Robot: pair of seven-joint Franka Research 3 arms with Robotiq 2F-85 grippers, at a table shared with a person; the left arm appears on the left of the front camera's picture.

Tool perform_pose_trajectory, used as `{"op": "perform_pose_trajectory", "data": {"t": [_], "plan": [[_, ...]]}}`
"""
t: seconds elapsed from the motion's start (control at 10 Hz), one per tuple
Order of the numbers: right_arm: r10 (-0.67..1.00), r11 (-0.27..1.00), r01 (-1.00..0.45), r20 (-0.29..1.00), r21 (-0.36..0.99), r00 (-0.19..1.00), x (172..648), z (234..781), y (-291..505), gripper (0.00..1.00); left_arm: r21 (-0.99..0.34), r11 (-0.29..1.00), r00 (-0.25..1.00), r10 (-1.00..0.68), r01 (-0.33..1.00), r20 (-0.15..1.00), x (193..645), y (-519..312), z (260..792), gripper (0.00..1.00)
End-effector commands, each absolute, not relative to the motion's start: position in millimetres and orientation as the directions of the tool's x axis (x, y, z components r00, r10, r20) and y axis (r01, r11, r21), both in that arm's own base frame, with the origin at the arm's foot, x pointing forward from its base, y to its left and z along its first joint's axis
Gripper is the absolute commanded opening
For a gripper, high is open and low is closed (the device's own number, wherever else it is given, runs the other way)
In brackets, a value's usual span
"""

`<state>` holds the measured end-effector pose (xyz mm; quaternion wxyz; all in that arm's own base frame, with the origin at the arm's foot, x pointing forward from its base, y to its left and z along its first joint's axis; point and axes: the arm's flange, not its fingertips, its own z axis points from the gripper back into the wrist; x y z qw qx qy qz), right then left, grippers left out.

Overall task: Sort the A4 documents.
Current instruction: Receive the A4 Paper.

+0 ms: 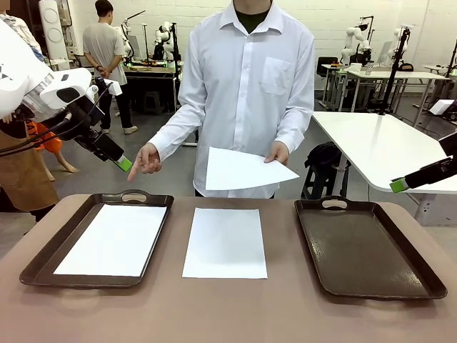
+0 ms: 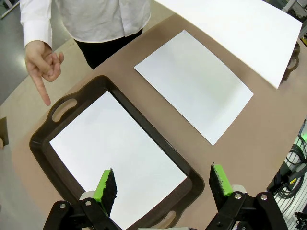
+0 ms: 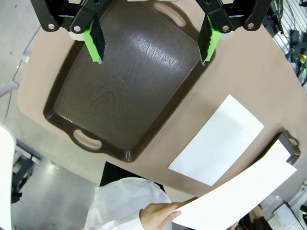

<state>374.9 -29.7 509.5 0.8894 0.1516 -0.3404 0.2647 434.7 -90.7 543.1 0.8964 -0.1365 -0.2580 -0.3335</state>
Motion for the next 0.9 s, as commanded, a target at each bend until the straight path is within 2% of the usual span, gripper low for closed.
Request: {"op": "perform_pose_trajectory", "data": {"t": [0.0, 0.5, 0.8], "plan": [[0.365, 0.806, -0.584, 0.693, 0.100, 0.622, 377.0, 507.0, -30.8, 1.00, -0.073, 0.740, 0.644, -0.527, 0.668, 0.554, 434.7, -90.7, 543.1, 1.00], [0.365, 0.806, -0.584, 0.693, 0.100, 0.622, 377.0, 507.0, -30.8, 1.00, -0.338, 0.657, 0.682, -0.379, 0.674, 0.625, 506.3, -94.0, 503.8, 1.00], [0.365, 0.806, -0.584, 0.693, 0.100, 0.622, 377.0, 507.0, -30.8, 1.00, -0.533, 0.631, 0.762, -0.147, 0.564, 0.631, 539.1, -104.2, 469.9, 1.00]]}}
